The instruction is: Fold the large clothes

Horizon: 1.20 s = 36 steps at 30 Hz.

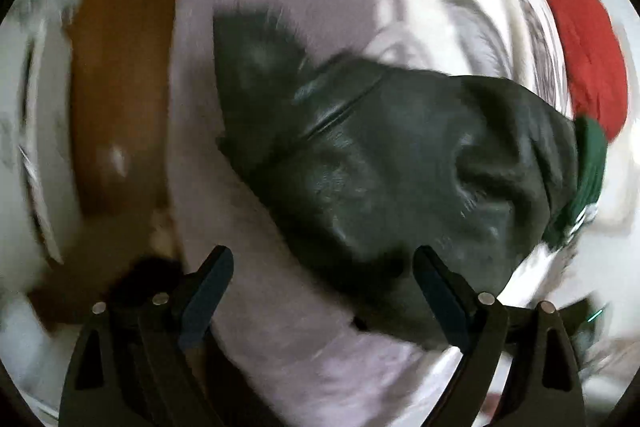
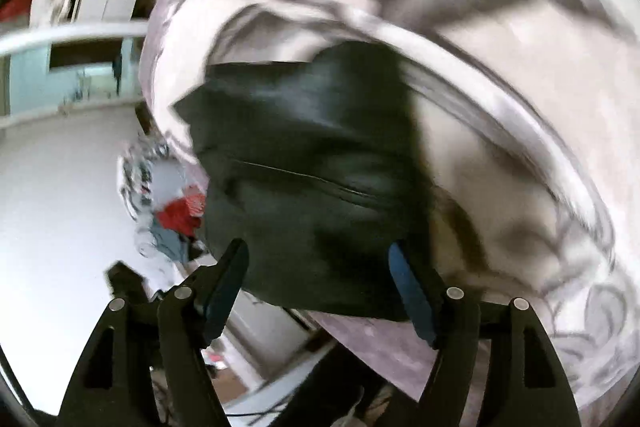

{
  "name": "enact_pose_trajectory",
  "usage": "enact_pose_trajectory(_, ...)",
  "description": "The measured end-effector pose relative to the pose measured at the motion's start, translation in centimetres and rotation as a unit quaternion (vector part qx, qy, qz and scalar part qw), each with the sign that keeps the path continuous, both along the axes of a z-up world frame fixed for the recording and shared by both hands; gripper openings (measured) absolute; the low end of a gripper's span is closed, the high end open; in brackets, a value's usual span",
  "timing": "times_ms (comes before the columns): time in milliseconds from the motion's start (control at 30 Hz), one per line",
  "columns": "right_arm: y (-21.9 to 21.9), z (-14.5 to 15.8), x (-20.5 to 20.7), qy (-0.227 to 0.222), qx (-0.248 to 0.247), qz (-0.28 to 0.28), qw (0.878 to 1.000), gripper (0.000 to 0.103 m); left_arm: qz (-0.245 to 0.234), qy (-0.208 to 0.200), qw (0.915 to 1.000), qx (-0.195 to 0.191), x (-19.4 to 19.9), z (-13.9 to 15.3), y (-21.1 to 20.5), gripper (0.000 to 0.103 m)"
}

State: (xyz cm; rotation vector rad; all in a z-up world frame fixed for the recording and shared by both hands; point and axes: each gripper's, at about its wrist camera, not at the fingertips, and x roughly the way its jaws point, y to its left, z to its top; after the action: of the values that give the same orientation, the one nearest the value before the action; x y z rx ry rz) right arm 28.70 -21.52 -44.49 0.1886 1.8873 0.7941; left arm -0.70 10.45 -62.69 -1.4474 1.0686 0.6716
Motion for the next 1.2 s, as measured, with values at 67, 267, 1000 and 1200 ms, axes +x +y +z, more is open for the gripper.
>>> enact_pose_trajectory(67,-0.9,-2.1,-0.3,0.028,0.006,-0.021,0.999,0.075,0.03,-0.031,0.999,0.007,0.2,-1.1,0.3,0.074)
enact_pose_trajectory(267,-0.5,-5.4,0.5,0.052,0.042,-0.024,0.997,0.075,0.054,-0.087,0.991,0.086,-0.5,1.9,-0.5,0.013)
enact_pose_trajectory(1000,8.8,-8.6,-0.9,0.059,0.165,0.138,0.975,0.06,0.026,-0.028,0.9984,0.041,-2.8,1.2,-1.2,0.028)
enact_pose_trajectory(1200,4.2,-5.1,0.2,0.045,0.208,0.038,0.976,0.049,-0.062,-0.041,0.9913,0.109,2.4,5.5,-0.4,0.072)
